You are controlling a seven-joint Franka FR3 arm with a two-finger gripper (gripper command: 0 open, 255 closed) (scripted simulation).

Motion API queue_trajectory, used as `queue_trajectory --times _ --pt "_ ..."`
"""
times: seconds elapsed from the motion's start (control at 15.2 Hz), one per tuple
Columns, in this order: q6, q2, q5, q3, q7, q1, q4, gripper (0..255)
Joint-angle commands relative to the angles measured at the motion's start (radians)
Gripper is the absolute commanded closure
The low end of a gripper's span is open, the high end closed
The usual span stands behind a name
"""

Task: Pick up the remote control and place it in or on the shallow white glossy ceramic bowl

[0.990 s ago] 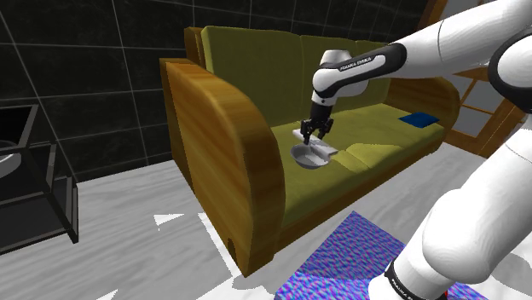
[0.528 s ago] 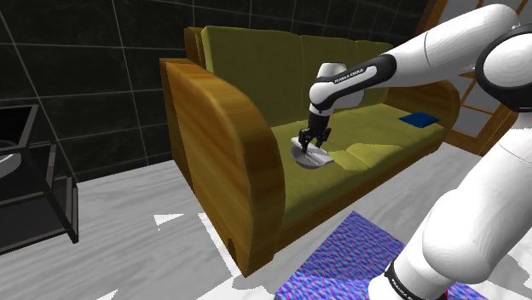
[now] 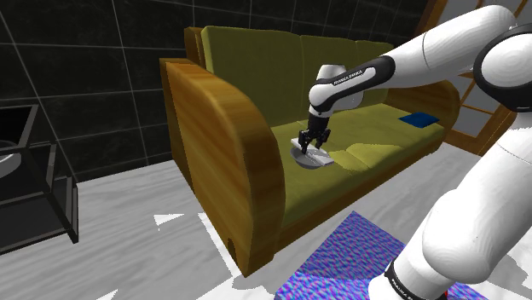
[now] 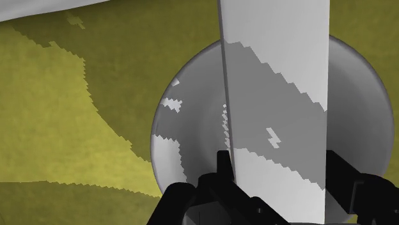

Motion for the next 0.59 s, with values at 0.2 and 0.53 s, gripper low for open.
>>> queue_trajectory --times 0.2,0.53 --pt "0.000 0.000 0.000 0.000 0.000 0.000 0.000 0" --pt "-0.102 -0.047 -0.016 0.004 0.012 0.000 0.057 0"
